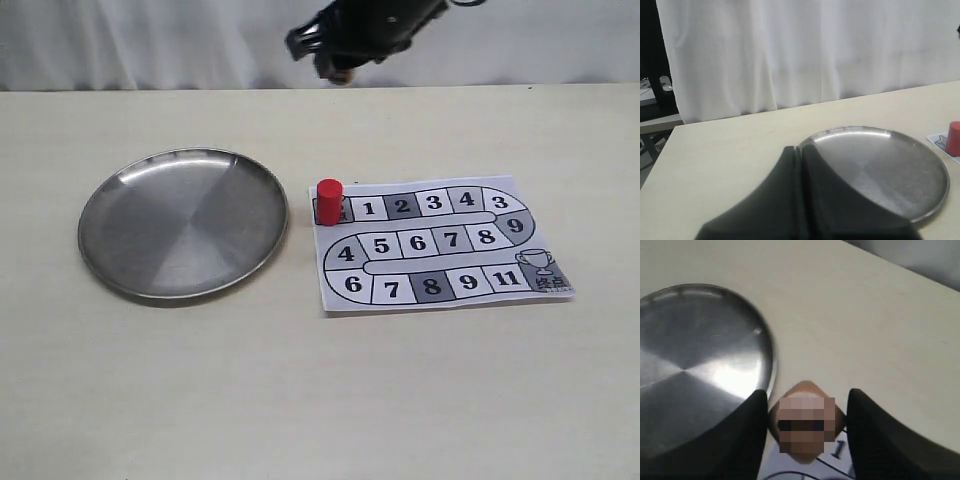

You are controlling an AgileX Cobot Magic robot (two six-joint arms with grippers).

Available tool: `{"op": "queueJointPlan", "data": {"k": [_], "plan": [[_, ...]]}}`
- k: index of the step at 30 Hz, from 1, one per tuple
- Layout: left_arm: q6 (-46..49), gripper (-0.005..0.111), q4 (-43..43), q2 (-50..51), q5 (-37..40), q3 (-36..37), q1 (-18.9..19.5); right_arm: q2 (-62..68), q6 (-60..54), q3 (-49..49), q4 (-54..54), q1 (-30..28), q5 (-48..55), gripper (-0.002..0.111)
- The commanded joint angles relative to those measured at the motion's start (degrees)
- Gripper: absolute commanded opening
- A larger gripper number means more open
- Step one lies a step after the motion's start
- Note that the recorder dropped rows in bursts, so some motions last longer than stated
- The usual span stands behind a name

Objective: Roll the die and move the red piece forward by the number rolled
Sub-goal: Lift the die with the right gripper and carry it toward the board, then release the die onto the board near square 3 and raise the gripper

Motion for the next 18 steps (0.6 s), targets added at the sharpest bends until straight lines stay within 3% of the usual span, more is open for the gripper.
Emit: {"op": "queueJointPlan", "data": {"k": [1, 10, 13, 18], "plan": [[-0.05, 0.0, 0.01, -0.15, -0.49, 0.1, -0.48, 0.18, 1.06, 6.41, -0.41, -5.47, 0.75, 0.004], [-0.05, 0.0, 0.01, -0.15, -0.49, 0.1, -0.48, 4.93, 2.12, 16.45, -2.87, -7.57, -7.32, 0.006], [-0.05, 0.0, 0.01, -0.15, -0.49, 0.1, -0.48, 5.34, 3.16, 16.45, -2.97, -7.57, -7.56, 0.017], [-0.05, 0.0, 0.01, -0.15, -0.49, 0.1, -0.48, 5.45, 3.16, 16.45, -4.29, -7.57, -7.67, 0.049]]}}
